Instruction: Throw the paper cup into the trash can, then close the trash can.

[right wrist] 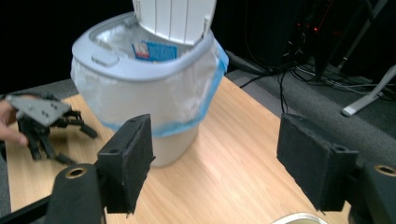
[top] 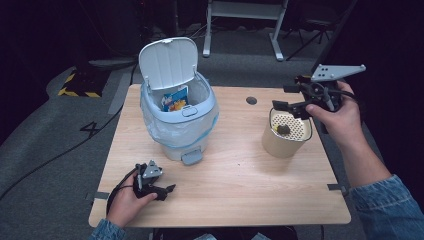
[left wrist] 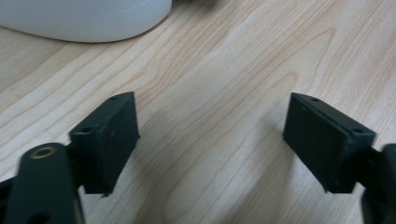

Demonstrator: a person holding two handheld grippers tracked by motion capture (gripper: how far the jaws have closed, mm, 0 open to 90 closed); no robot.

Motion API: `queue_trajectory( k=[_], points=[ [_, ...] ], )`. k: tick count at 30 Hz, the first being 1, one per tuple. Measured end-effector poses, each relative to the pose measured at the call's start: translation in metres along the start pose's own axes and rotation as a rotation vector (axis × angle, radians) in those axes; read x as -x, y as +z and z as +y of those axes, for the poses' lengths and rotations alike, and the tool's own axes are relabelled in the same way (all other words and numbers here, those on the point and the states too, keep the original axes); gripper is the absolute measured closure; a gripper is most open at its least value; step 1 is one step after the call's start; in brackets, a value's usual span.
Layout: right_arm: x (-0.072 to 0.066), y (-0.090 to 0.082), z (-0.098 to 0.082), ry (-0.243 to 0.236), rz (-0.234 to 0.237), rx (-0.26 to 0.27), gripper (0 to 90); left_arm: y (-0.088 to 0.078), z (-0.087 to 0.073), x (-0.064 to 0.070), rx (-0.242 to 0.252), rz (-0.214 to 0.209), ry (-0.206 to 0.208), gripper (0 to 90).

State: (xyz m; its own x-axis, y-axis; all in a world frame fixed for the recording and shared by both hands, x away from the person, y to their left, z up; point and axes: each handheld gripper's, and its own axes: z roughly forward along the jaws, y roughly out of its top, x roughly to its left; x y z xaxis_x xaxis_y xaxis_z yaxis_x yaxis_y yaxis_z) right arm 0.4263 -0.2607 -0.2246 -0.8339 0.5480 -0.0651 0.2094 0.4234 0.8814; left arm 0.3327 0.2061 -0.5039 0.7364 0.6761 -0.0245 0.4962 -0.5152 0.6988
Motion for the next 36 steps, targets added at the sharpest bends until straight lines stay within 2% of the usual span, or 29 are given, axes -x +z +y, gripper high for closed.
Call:
queue_trajectory(
  k=[2, 7, 9, 11, 13, 15, 19, 25, 26, 29, 32, 36],
  points=[
    [0.000, -0.007, -0.010, -0.013, -0.017, -0.013, 26.7, -0.002, -0.001, -0.002, 0.008, 0.004, 0.000, 25.7],
    [0.000, -0.025, -0.035, -0.008, -0.030, -0.023, 26.5, -0.010, -0.001, -0.007, -0.023, -0.003, 0.019, 36.6],
    [0.001, -0.032, -0.046, 0.000, -0.035, -0.031, 26.6, -0.014, 0.000, -0.008, 0.000, -0.012, 0.000, 36.7],
    [0.001, -0.036, -0.058, 0.012, -0.038, -0.036, 27.1, -0.018, 0.000, -0.008, 0.030, -0.044, -0.039, 37.6],
    [0.002, -0.039, -0.070, 0.021, -0.041, -0.045, 28.4, -0.025, 0.002, -0.009, 0.045, -0.054, -0.047, 38.2],
    [0.003, -0.040, -0.083, 0.022, -0.049, -0.059, 28.8, -0.031, 0.004, -0.010, 0.060, -0.039, -0.034, 38.2],
    [0.006, -0.038, -0.108, 0.040, -0.055, -0.087, 29.6, -0.039, 0.004, -0.010, 0.082, -0.040, -0.049, 37.3],
    [0.008, -0.038, -0.146, 0.105, -0.061, -0.104, 29.4, -0.042, 0.000, -0.012, 0.080, -0.012, -0.046, 33.1],
    [0.009, -0.038, -0.151, 0.113, -0.061, -0.108, 29.3, -0.043, -0.001, -0.012, 0.084, -0.014, -0.061, 33.3],
    [0.009, -0.038, -0.171, 0.141, -0.082, -0.120, 28.7, -0.045, -0.001, -0.012, 0.095, -0.030, -0.073, 33.4],
    [0.007, -0.035, -0.194, 0.157, -0.095, -0.129, 28.0, -0.049, 0.002, -0.012, 0.106, -0.036, -0.069, 34.1],
    [0.004, -0.026, -0.229, 0.186, -0.087, -0.135, 29.5, -0.060, 0.011, -0.014, 0.123, -0.064, -0.049, 37.5]
  ],
)
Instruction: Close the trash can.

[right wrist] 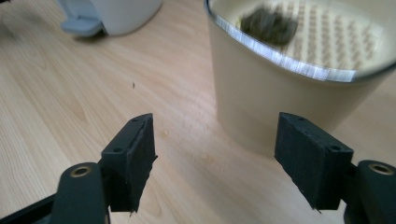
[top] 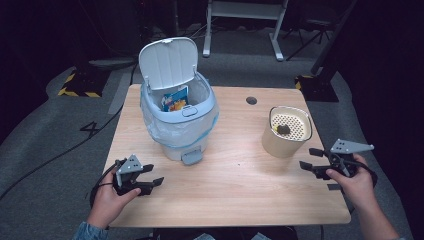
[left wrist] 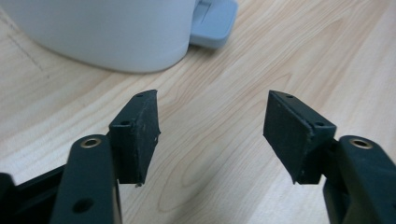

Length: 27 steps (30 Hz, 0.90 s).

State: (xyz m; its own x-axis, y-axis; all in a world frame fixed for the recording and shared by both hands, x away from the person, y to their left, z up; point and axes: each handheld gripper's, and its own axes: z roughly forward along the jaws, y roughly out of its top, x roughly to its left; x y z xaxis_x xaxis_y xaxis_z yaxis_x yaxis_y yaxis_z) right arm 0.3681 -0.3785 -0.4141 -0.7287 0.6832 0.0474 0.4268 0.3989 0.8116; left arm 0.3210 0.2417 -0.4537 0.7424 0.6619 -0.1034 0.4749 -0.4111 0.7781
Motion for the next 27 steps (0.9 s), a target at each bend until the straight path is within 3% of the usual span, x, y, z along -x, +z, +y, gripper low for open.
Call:
queue_trajectory(
  k=[6, 9, 11, 18, 21, 27],
  points=[
    [-0.001, 0.022, -0.045, 0.039, 0.016, -0.007, 29.9, -0.019, 0.022, -0.006, 0.036, -0.032, 0.053, 41.7],
    [-0.003, 0.032, -0.062, -0.037, -0.001, -0.054, 35.3, -0.029, 0.034, -0.013, 0.072, -0.047, 0.049, 44.1],
    [-0.006, 0.037, -0.069, -0.053, -0.007, -0.072, 34.9, -0.035, 0.043, -0.017, 0.095, -0.053, 0.038, 45.3],
    [-0.012, 0.045, -0.077, -0.064, -0.029, -0.084, 34.6, -0.061, 0.075, -0.029, 0.166, -0.050, 0.062, 47.5],
    [-0.013, 0.045, -0.078, -0.028, -0.036, -0.090, 34.6, -0.072, 0.088, -0.035, 0.199, -0.057, 0.073, 48.9],
    [-0.015, 0.045, -0.078, -0.021, -0.051, -0.090, 34.0, -0.087, 0.112, -0.046, 0.259, -0.073, 0.107, 49.7]
  ],
)
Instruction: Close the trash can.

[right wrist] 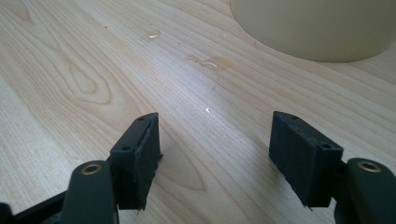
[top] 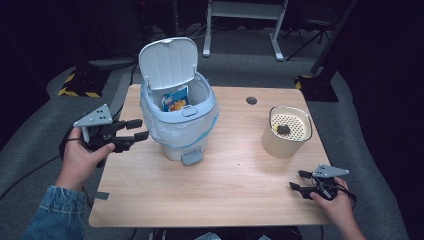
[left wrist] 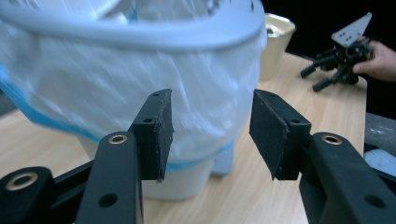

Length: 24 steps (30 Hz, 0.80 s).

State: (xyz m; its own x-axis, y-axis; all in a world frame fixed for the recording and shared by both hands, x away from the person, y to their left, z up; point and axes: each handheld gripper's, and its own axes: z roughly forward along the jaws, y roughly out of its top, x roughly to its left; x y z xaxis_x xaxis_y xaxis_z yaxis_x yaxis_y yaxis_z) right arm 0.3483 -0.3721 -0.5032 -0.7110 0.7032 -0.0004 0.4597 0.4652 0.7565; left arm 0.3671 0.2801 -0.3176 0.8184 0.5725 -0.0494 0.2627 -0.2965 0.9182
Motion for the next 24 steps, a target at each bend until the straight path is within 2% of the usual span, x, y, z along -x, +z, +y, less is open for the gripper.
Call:
queue_trajectory(
  k=[5, 9, 13, 18, 20, 24],
  points=[
    [0.000, 0.000, 0.000, 0.000, -0.001, 0.000, 34.0, -0.003, 0.020, -0.007, 0.024, -0.011, 0.022, 51.1],
    [-0.001, 0.000, 0.000, -0.002, 0.000, 0.001, 35.3, -0.005, 0.038, -0.017, 0.045, -0.040, 0.030, 55.8],
    [-0.001, 0.000, 0.000, -0.002, 0.000, 0.001, 35.6, -0.004, 0.055, -0.028, 0.062, -0.035, 0.030, 59.8],
    [0.000, 0.000, 0.000, -0.001, 0.001, 0.001, 35.6, -0.002, 0.073, -0.037, 0.077, -0.010, 0.026, 67.9],
    [0.000, 0.000, 0.000, -0.001, 0.001, 0.002, 35.6, -0.002, 0.078, -0.040, 0.076, 0.001, 0.021, 76.1],
    [-0.001, 0.000, 0.000, -0.002, 0.001, 0.002, 35.8, -0.001, 0.088, -0.050, 0.085, 0.062, 0.013, 84.5]
  ],
)
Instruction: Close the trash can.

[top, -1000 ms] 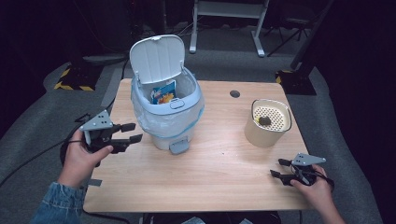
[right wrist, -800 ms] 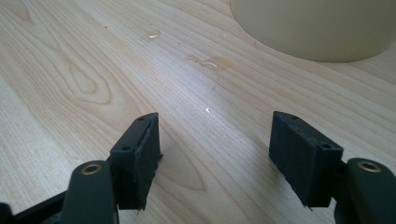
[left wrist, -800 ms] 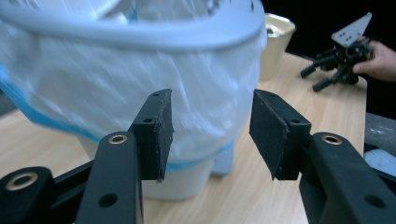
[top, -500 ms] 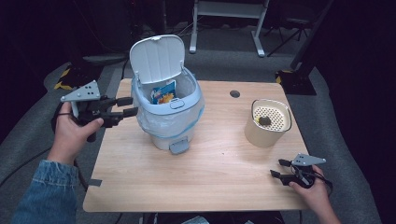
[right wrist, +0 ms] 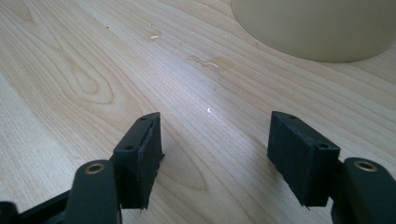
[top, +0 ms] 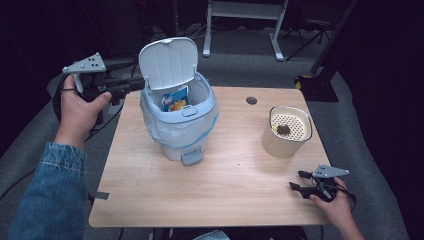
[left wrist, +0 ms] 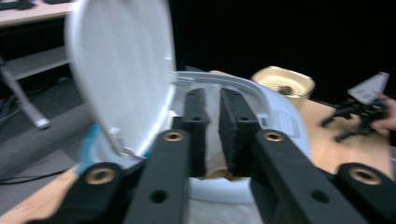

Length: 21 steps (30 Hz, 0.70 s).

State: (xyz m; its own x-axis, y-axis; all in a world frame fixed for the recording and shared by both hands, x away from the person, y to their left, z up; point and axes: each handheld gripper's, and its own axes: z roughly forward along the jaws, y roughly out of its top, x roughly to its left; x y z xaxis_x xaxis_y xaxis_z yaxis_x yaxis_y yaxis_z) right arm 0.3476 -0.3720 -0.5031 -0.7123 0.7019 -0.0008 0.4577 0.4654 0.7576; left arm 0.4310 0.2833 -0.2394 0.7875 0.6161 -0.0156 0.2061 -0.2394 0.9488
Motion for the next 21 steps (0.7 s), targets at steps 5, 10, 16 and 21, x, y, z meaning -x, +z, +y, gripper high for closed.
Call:
queue_trajectory(
  k=[5, 10, 16, 21],
  points=[
    [0.000, 0.000, 0.000, -0.002, 0.002, 0.001, 36.6, 0.005, 0.007, -0.012, 0.016, 0.031, -0.030, 89.9],
    [0.000, 0.000, 0.000, -0.002, 0.002, 0.001, 36.7, 0.009, 0.014, -0.023, 0.013, 0.062, -0.049, 89.8],
    [-0.001, 0.000, 0.000, -0.005, 0.007, 0.001, 36.8, 0.007, 0.027, -0.030, 0.040, 0.071, -0.065, 89.9],
    [-0.002, 0.000, 0.000, -0.021, 0.026, 0.001, 36.8, 0.008, 0.035, -0.034, 0.052, 0.104, -0.075, 89.8]
  ],
)
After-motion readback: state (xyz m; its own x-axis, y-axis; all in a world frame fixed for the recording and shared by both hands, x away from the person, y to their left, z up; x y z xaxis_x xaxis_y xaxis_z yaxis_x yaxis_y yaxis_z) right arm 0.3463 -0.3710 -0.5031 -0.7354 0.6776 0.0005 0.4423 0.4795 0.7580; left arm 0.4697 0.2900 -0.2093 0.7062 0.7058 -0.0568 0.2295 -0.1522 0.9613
